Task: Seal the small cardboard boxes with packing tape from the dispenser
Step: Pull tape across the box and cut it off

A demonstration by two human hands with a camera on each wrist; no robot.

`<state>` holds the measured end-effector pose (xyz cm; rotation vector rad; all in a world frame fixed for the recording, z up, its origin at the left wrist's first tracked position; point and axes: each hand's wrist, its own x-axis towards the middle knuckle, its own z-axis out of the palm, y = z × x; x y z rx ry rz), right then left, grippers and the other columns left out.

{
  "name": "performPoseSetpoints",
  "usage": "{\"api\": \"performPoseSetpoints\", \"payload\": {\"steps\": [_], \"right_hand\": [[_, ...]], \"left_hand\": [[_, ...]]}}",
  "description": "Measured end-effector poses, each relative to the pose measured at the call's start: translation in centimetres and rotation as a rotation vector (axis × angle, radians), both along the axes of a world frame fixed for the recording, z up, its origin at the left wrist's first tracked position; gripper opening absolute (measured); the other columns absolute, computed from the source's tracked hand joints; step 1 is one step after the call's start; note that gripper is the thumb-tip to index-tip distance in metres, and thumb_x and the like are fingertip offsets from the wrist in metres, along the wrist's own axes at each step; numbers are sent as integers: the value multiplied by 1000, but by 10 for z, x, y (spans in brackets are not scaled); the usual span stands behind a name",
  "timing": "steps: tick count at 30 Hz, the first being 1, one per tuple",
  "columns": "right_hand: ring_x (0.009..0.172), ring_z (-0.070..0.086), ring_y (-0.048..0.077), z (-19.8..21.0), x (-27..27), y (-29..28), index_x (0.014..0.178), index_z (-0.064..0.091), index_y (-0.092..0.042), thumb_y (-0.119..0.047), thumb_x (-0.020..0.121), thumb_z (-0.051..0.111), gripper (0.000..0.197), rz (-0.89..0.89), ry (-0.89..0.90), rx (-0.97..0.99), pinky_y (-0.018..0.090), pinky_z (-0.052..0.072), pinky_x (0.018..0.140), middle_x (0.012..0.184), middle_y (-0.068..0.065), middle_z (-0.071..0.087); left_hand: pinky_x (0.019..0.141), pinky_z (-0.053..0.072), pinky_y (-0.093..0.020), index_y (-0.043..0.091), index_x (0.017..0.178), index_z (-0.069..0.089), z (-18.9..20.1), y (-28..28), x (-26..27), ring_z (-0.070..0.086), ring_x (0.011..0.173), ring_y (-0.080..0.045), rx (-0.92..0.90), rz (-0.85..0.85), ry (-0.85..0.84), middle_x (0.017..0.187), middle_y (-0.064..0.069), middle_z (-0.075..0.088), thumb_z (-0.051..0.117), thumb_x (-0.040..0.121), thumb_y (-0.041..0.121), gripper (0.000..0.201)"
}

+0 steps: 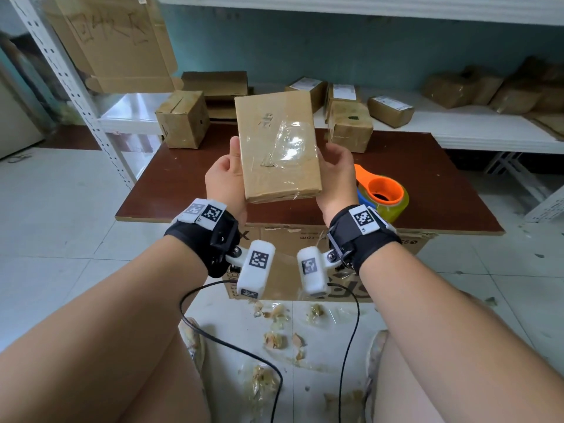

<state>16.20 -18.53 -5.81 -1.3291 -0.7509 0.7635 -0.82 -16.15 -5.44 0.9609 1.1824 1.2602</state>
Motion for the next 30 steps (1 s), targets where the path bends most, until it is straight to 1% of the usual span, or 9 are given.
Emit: {"api": "performPoseSetpoints", "payload": {"steps": [2,4,6,9,14,20,24,26,30], "right_hand": [[101,70,22,1,5,-2,138,45,-25,-54,94,72,59,-21,-170,-44,52,57,96,110,6,68],[103,63,20,0,10,-7,143,46,-19,-45,96,73,61,-111,-386,-22,42,55,93,115,5,60],[102,57,16,0,12,-13,134,57,-17,-33,95,75,46,-173,-575,85,35,51,90,115,1,59],[94,62,12,1,12,-13,106,74,-19,-18,93,71,14,-181,-746,188,40,54,83,103,-3,70],[88,59,13,-1,10,-10,94,79,-11,-2,86,67,17,-221,-839,255,26,46,71,100,-2,66],[91,66,23,-1,16,1,109,83,-13,-3,90,59,32,-20,-929,101,35,53,78,100,3,71],[113,68,20,0,5,6,128,76,-21,-32,102,53,36,109,-661,-129,39,54,101,122,-3,76],[111,68,16,0,0,8,127,72,-22,-46,103,55,38,161,-485,-190,41,53,102,119,-5,75],[105,61,11,-6,-2,15,126,70,-24,-48,94,69,40,162,-576,-152,34,51,103,122,-3,62]], "left_hand": [[80,58,-51,14,85,62,3,-3,2,61,78,-30,5,22,1,89,-13,67,60,90,78,64],[64,42,-44,13,72,54,0,-4,3,46,70,-30,12,58,67,79,-10,55,56,91,79,69],[61,34,-38,9,63,49,-4,-3,4,38,64,-27,57,97,143,68,-8,49,55,89,81,77],[56,27,-33,7,54,48,-4,0,1,31,54,-22,182,155,285,52,-3,41,60,100,59,71],[53,20,-34,4,58,39,10,6,-3,23,51,-16,214,169,455,56,-5,31,54,106,54,71],[85,58,-38,12,93,70,5,6,2,73,89,-24,-19,-56,293,97,-6,76,58,81,87,77],[95,61,-51,13,107,69,-5,7,17,75,101,-31,-48,-24,314,109,-10,76,54,90,74,65],[97,60,-52,9,122,67,-10,13,27,74,103,-33,-134,-12,247,113,-10,75,55,95,63,62],[101,59,-52,6,140,59,-11,12,44,73,108,-34,-305,-52,154,119,-11,73,52,108,41,48]]}}
